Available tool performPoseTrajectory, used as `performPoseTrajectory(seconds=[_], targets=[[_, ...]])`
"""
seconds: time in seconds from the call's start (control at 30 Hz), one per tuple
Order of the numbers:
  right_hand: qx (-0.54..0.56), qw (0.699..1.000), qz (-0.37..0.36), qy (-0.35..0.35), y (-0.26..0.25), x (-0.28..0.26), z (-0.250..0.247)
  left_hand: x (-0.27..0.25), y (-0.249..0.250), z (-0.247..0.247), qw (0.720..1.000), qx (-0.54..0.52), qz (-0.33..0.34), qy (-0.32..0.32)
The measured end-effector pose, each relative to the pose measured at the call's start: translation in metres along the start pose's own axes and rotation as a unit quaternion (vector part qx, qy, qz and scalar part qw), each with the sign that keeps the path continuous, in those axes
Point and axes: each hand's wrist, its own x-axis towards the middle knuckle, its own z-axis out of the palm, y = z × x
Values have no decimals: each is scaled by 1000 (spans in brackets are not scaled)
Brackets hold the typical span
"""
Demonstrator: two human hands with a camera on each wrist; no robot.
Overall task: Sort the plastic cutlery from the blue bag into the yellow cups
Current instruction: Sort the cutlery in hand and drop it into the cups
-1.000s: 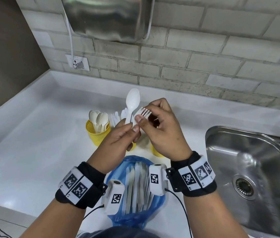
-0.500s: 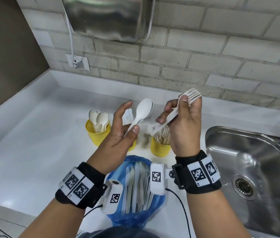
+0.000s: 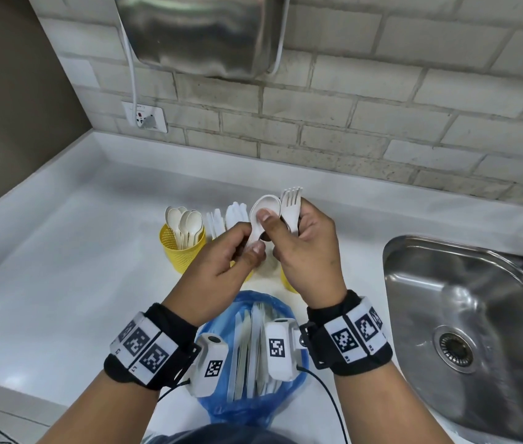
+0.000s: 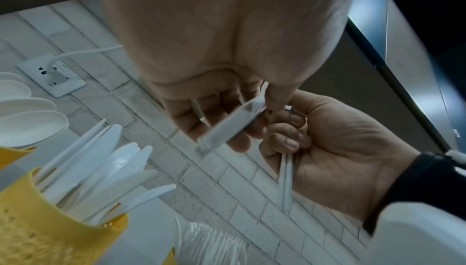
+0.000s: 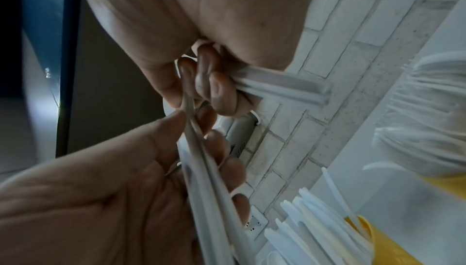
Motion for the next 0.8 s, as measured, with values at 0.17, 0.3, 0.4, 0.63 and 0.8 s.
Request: performPoseTrajectory(seconds=[0.17,0.3,0.4,0.63,0.8], targets=[[-56,998,-28,-28,6,0,-1,4,-11,-5,999,1,-6,52],[-63,995,-32,-65,4,-3,-8,2,-12,-5,997,-28,-41,51],[-45,998,-7,-35,12,1,-18,1,-15,-4,996,-20,-51,67],[-67,986,-40,147,29,21,-45,2,-14,-5,995,-8,-61,77],[-107,981,-40,160,52,33,-65,2,-14,-5,994,-19,-71,85]])
